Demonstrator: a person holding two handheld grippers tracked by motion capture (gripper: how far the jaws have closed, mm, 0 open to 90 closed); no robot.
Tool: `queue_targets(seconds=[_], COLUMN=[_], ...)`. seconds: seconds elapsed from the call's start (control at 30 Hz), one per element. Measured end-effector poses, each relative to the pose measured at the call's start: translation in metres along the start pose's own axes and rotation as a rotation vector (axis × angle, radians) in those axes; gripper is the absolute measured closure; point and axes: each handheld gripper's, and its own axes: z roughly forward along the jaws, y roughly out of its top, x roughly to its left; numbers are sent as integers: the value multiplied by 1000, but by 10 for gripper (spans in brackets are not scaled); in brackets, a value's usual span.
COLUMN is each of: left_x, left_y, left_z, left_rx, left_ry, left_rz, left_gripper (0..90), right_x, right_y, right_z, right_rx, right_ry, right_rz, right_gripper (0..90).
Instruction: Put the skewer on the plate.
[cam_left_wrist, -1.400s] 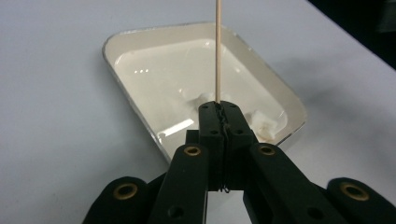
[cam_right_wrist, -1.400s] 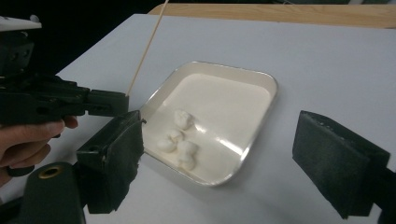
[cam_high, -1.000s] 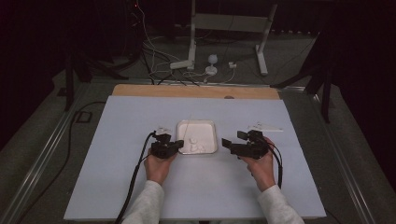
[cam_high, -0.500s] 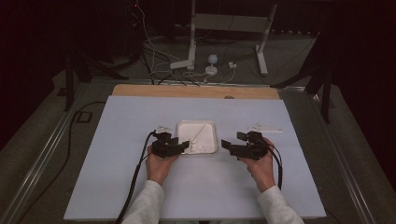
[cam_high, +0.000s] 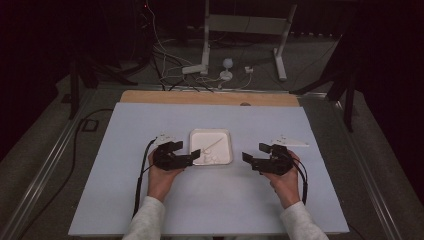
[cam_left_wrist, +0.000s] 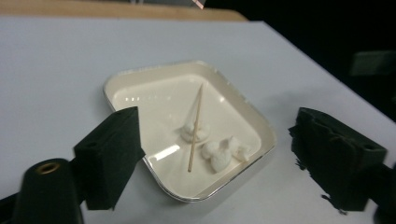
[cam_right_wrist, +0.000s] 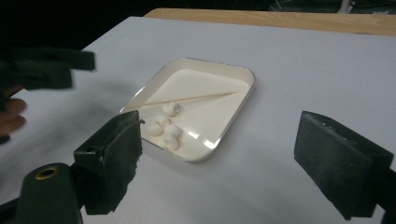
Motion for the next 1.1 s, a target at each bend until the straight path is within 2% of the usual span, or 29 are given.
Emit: queue_targets(seconds=[0.13,0.27,0.53,0.6,0.7,0.8,1.1], left_x=[1,3,14,17,22,29,40], left_y=[3,3,-6,-9,-15,-21,-33], left_z=[-19,-38,-76,-84,-94,-102,-120], left_rx=[-46,-70,-122,-134,-137,-142,-178], left_ry=[-2,8,71,76,105,117,167], left_rz=[18,47,102,106,118,111,108], left_gripper=[109,22,6,6,7,7,7], right_x=[-2,-3,-11,-13,-16,-20,-24], right_y=[-4,-8,-21,-25,-31,-37,-46], right_z=[-7,-15,-34,-38,-43,-47,-61], right_rx=[-6,-16,-35,-41,-48,-58,-97], right_ry=[-3,0,3,2,0,2,-10], right_rz=[-16,-28,-48,-54,-56,-53,-60], right_gripper=[144,115,36,28,19,12,11])
